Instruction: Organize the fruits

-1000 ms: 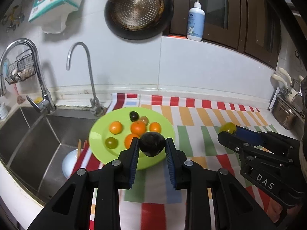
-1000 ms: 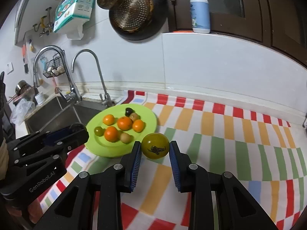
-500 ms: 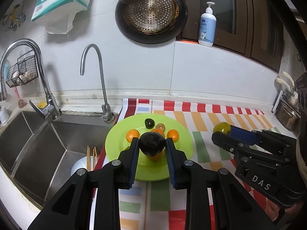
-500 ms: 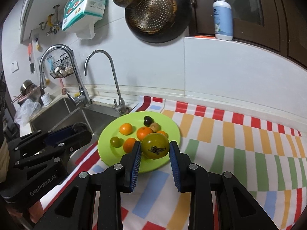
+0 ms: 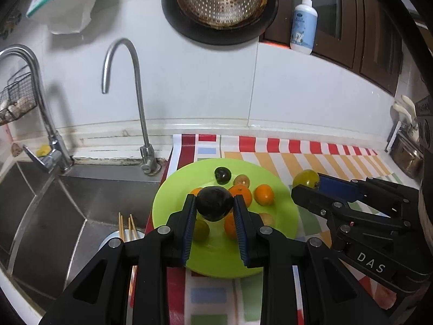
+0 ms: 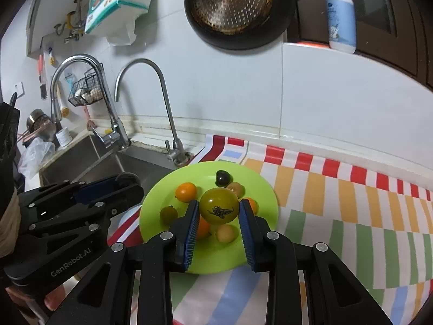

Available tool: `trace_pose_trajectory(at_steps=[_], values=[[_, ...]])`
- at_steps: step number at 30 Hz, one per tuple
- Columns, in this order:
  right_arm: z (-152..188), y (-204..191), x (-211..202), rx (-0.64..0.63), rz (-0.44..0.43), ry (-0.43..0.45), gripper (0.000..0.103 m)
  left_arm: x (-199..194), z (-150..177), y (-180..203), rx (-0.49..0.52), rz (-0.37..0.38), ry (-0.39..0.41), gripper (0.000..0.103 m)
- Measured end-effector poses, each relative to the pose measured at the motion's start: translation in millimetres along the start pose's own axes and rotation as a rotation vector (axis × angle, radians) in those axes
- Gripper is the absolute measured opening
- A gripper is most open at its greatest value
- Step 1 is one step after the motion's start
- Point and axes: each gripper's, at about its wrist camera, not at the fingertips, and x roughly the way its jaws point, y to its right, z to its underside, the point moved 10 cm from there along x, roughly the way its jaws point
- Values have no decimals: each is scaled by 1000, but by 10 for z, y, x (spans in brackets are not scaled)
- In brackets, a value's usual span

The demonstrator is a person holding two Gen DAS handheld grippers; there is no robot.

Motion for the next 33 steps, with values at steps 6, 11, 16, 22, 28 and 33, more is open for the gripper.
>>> trace_pose_trajectory(at_steps=[6,11,16,22,28,33], values=[[37,6,270,8,6,-40,31,217,-2,-20,40,55,-2,28],[115,63,475,12,16,-77,31,466,28,-25,59,92,-44,28],[195,102,684,8,8,-123,31,666,95,1,110,110,-85,28],[210,121,781,19,-9,-140,31,770,118,32,146,136,-112,28],[176,155,761,16,13,-126,36,728,96,-51,126,88,-104,43],[191,178,686,9,38,-117,37,630,145,-102,141,17,-130,46]])
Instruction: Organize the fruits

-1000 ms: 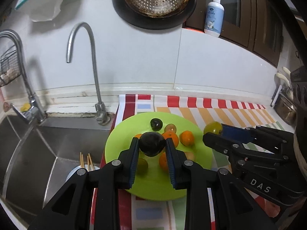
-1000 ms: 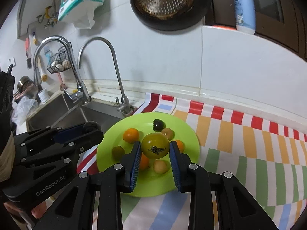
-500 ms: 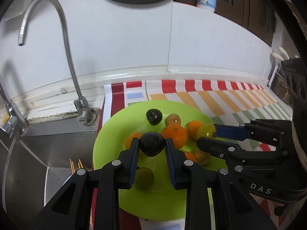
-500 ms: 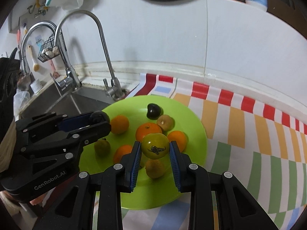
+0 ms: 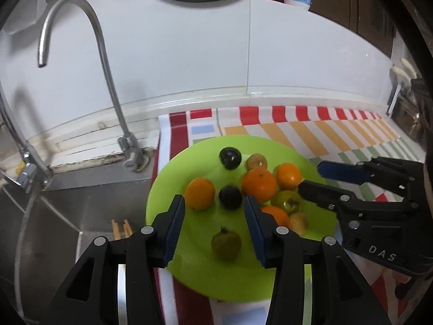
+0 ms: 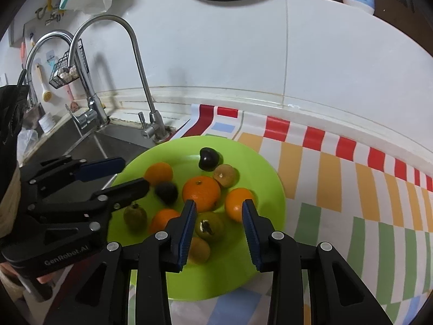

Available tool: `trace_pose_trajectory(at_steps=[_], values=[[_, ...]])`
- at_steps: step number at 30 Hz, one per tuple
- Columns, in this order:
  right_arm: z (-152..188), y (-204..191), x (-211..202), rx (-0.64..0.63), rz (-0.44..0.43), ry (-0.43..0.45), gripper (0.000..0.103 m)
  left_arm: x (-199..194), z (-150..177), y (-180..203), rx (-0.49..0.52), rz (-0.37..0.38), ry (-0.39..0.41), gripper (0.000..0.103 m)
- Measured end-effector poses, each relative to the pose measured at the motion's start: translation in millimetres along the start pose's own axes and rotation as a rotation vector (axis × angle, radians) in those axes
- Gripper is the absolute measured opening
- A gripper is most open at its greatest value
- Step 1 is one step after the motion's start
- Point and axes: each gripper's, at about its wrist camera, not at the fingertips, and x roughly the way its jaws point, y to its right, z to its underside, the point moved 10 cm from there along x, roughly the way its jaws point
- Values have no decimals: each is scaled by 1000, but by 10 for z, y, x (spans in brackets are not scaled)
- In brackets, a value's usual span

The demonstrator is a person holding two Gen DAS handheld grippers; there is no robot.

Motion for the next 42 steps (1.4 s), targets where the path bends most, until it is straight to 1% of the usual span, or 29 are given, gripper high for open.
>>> trace_pose_trajectory(at_steps=[1,3,5,7,8,9,10,13,14,15,16,17,18,20,21,24,25,29,34,42], values=[[11,5,-19,4,4,0,38,-23,10,-4,-2,-6,0,47],[25,22,-72,18,11,9,43,-94,37,-8,-15,-15,-8,47],[49,56,-154,41,26,20,44,-165,53,6,-19,-18,-7,50],[74,90,-233,62,40,27,44,-280,49,34,-2,-24,18,53],[84,103,-276,71,49,33,46,-328,43,47,7,-28,28,56],[95,117,-332,81,61,41,51,-384,36,64,16,-29,39,57],[113,131,-409,92,79,52,53,-440,32,81,23,-27,48,59],[162,149,-587,116,113,71,53,-609,23,135,37,-16,72,63],[187,151,-662,125,125,77,55,-657,27,155,39,-12,79,67],[201,154,-710,130,132,83,61,-706,33,174,41,-10,85,69],[226,160,-793,138,147,96,63,-771,41,196,40,-11,94,70],[253,169,-875,144,165,105,66,-828,48,212,37,-14,101,71],[276,177,-945,147,177,110,67,-878,52,227,33,-18,106,72],[315,182,-1066,155,186,119,70,-1018,56,263,21,-27,126,80],[339,190,-1146,161,193,127,73,-1079,65,278,13,-33,136,81],[385,193,-1367,160,209,152,77,-1277,109,364,-10,-36,160,86],[411,202,-1464,157,221,160,78,-1344,132,400,-22,-35,170,89],[521,222,-1792,142,251,193,85,-1583,233,557,-54,-32,193,96],[723,273,-2153,147,256,211,86,-1840,381,756,-65,-41,211,102],[1075,363,-2587,145,284,216,86,-2174,523,1066,-51,-62,242,103]])
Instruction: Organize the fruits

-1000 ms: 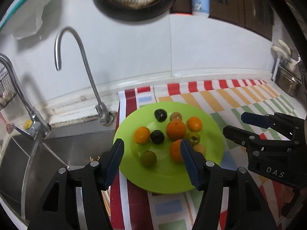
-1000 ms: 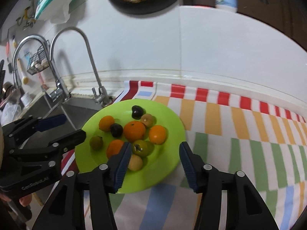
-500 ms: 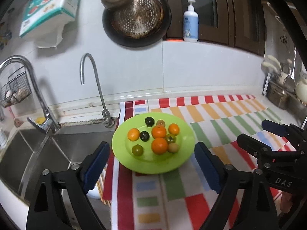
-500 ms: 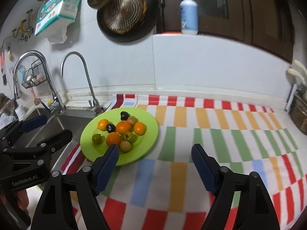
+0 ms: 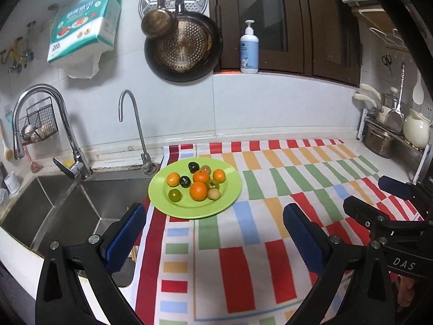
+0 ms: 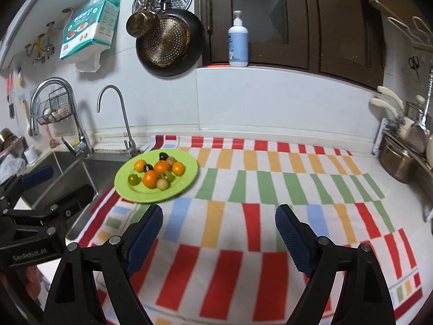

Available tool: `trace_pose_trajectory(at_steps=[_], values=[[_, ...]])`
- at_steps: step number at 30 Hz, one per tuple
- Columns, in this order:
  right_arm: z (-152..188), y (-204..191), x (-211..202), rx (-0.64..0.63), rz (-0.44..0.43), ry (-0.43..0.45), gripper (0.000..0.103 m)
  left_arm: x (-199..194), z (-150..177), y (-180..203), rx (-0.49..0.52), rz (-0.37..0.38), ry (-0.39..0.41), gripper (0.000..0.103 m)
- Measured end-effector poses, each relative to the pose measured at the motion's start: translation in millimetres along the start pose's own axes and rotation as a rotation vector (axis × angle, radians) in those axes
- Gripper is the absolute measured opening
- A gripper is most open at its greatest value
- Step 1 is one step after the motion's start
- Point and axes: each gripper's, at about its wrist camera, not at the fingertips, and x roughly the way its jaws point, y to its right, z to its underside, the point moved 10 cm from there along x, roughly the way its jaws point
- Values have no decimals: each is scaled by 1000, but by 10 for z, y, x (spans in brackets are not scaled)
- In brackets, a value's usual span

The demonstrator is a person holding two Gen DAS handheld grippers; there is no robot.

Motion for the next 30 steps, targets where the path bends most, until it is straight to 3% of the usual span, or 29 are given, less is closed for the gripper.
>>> trace_pose_trajectory(at_steps=[13,30], values=[[81,299,-607,8,32,62,86,-460,13,346,15,20,47,103],[158,403,-884,11,22,86,86,-736,28,504,22,21,80,103]])
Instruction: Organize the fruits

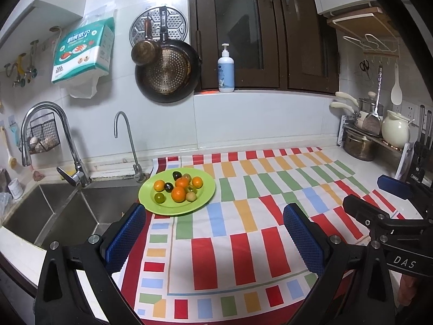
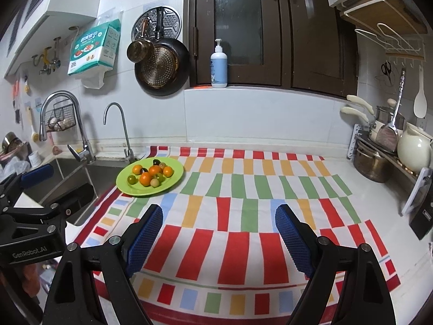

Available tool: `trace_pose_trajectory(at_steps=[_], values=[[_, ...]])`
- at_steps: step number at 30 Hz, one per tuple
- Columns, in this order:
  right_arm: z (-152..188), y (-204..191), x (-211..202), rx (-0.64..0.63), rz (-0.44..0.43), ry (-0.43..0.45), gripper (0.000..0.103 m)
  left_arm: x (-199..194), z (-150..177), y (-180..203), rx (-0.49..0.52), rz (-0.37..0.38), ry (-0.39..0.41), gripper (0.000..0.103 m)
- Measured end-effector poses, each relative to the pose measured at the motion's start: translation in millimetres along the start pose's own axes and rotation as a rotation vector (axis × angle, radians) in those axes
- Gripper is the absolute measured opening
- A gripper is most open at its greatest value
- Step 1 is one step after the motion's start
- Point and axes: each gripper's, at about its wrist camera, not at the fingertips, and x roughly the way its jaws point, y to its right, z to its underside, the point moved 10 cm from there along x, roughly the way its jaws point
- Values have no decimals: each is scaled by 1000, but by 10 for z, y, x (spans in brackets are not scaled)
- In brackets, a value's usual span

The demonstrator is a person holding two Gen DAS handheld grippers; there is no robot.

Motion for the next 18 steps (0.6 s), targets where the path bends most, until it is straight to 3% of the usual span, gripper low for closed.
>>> trace_pose_trajectory(at_steps=[18], values=[[-31,56,-96,10,-6,19,86,-81,-42,66,12,-7,10,103]])
